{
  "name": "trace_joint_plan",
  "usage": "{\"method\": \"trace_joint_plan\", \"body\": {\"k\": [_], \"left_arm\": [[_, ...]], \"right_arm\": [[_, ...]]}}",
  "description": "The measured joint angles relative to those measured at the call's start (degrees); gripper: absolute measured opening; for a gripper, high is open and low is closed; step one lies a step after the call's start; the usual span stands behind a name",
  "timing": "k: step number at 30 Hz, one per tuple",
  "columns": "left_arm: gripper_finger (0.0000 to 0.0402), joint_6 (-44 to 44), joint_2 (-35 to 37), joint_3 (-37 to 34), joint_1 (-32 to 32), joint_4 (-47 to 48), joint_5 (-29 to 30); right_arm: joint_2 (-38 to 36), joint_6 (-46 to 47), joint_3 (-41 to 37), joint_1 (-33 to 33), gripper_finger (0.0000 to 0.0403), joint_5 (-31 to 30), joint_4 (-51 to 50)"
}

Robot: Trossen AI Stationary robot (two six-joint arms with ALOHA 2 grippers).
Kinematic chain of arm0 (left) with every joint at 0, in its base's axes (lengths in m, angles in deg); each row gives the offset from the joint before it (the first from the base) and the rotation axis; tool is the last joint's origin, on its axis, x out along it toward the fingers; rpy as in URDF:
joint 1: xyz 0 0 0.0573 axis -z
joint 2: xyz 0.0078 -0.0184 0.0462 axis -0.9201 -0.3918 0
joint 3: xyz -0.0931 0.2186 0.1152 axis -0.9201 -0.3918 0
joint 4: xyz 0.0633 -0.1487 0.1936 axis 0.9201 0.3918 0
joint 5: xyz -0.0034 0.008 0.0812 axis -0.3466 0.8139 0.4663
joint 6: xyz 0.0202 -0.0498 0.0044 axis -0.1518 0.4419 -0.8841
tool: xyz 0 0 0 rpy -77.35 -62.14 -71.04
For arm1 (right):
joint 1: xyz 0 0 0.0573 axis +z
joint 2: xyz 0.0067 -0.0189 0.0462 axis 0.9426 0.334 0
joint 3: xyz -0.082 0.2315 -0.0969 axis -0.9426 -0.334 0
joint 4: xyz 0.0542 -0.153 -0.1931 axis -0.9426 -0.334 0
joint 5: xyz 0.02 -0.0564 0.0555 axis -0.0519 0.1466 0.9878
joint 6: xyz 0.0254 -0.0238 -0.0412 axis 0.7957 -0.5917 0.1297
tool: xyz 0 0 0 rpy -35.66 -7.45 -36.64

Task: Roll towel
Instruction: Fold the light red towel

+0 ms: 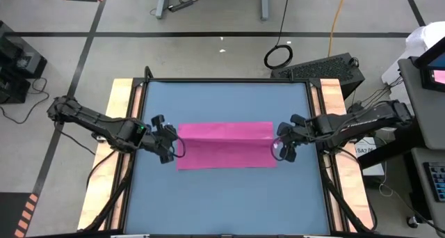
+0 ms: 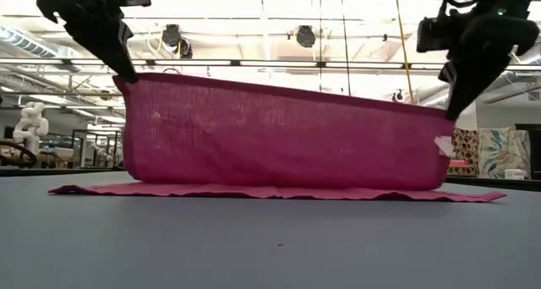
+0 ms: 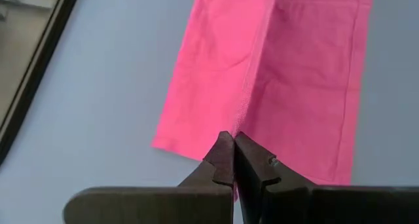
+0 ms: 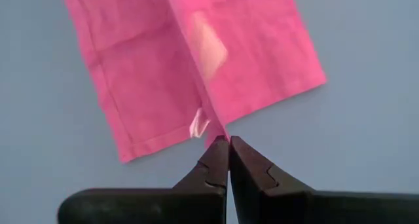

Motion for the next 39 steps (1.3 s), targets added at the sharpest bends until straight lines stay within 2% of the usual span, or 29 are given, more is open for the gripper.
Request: {"method": "trace_joint_plan", "body": {"k": [11, 15, 17, 22, 28, 34, 37, 39], "left_arm": [[0.0001, 3.0, -1.3, 0.0, 2.2, -1.9, -4.5], [0.0001, 3.0, -3.1, 0.0, 3.1, -2.0, -4.3], [0.0001, 2.9, -3.5, 0.0, 3.1, -2.0, -0.9], [0.0001, -1.9, -3.5, 0.0, 1.6, -1.8, 12.5], [0.0001, -9.6, -2.5, 0.0, -5.2, -2.3, 22.9], [0.0001, -13.7, -0.3, 1.7, -11.2, -2.3, 29.5], [0.0001, -15.3, 1.8, 1.9, -14.0, -2.4, 29.1], [0.0001, -15.1, 3.1, 2.0, -15.2, -2.5, 25.5]], "right_arm": [[0.0, 0.3, -1.1, 2.1, 0.0, 0.4, 2.1], [0.0, 1.0, -1.1, 2.4, 0.0, -0.3, 2.1], [0.0, 0.9, -1.1, 2.4, 0.0, -4.0, 2.0], [0.0, -2.6, -1.1, 1.7, 0.0, -17.0, 2.2], [0.0, -9.1, 0.5, -2.6, 0.0, -29.8, 3.7], [0.0, -20.5, 5.7, -9.2, 0.0, -31.6, 8.8], [0.0, -25.3, 7.4, -13.3, 0.0, -31.3, 9.3], [0.0, -25.8, 8.1, -15.3, 0.0, -29.1, 9.4]]}}
